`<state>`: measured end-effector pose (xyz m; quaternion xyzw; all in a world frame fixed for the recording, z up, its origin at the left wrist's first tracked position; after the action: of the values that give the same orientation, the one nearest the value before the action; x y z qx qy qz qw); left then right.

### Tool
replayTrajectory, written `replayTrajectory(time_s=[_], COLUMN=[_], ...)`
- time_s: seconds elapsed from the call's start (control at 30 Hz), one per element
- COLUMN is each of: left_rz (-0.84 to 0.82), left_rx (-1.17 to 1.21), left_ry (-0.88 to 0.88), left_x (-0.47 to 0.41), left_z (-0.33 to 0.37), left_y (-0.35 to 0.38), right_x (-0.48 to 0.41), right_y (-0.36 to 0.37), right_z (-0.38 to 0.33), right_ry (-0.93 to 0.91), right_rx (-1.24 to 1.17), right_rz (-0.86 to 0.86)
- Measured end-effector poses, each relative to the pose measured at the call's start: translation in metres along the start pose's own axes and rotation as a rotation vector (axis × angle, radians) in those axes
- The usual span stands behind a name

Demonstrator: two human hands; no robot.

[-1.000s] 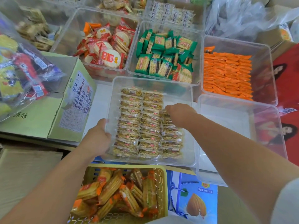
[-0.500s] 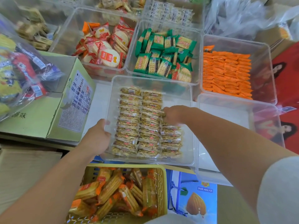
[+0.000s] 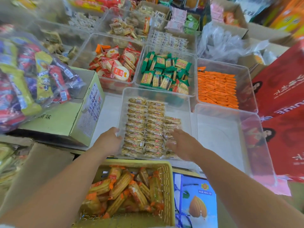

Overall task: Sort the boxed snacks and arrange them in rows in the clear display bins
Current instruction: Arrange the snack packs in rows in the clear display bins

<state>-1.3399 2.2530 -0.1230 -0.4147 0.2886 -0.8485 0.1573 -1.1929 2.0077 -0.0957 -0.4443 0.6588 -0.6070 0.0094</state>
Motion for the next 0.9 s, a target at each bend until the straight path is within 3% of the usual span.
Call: replayTrajectory(time_s=[0.1,0.27,0.4,0.7,0.9], left_rz=[0.1,0.327,0.503,0.797,0.667], left_rx=[-0.077,0.008,0.062,-0.006,-0.065], left_ry=[0.095,0.335,0.367,0.023,-0.237], left_x=[0.02,0.094,0.156,0.292,0.328], left_z=[-0.003,-0.017,-0.053,-0.192,-0.285], left_y=[-0.016,-0.045,-0.057,-0.077,-0.09], right_x=[0.033,0.08,0.104,0.138,0.153], right_y=[0.003,0.011,0.018,0.062,0.091], right_z=[-0.017,-0.071,-0.122,-0.256,-0.34], right_ry=[-0.011,-0.138,-0.305,-0.736,-0.888], right_rx=[-0.104,-0.183,-0.178,-0.143,-0.093], right_rz=[0.089,0.171,0.199,0.105,0.044])
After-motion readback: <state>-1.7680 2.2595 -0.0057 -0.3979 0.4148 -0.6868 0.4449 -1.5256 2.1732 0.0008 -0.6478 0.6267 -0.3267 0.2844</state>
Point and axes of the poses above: each hand's wrist, its own x-axis away from the middle knuckle, its own y-axis out of the palm, z = x × y, the point moved 8 cm from there along -x, towards the middle knuckle, and after that the axes turned 1 degree about -x, right-handed, at the moved point
